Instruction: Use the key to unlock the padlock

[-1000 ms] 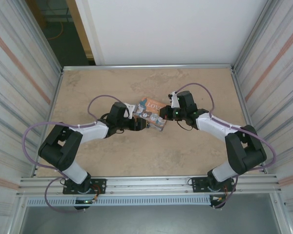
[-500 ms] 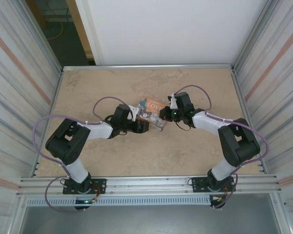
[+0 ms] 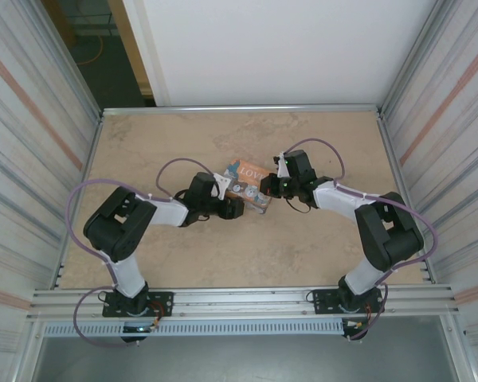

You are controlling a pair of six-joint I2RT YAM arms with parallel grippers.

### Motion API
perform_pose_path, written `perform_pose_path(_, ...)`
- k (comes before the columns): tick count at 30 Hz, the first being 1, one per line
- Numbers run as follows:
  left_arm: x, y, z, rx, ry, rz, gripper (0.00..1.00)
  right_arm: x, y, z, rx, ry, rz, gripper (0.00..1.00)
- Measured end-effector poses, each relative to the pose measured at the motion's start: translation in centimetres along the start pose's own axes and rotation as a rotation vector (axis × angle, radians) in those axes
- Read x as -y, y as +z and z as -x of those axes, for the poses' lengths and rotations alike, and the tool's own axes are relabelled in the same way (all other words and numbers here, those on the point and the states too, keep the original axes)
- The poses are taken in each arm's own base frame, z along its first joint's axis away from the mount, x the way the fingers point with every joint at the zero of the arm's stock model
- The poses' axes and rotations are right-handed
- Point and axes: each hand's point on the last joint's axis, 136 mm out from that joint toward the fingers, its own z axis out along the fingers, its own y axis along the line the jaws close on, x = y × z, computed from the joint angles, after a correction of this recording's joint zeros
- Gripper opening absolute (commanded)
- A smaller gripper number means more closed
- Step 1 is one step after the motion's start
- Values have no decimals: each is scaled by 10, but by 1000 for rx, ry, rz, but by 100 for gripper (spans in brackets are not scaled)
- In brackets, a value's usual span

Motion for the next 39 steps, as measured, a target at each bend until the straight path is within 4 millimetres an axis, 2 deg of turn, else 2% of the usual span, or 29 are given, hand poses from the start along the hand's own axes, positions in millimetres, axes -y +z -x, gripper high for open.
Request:
perform_pose_path(11, 1, 7, 5, -7, 20, -3, 52, 0, 1, 0, 0, -1, -7, 0)
perform_pose_path(22, 13, 21, 10, -46, 46, -12, 50, -2, 1, -1, -1, -6, -7, 0)
perform_pose_path(30, 7, 27, 15, -49, 40, 21, 42, -1, 1, 0, 5, -8, -16, 0)
perform_pose_path(39, 1, 28, 20, -47, 34, 66, 42, -3, 3, -2, 5, -15, -19, 0)
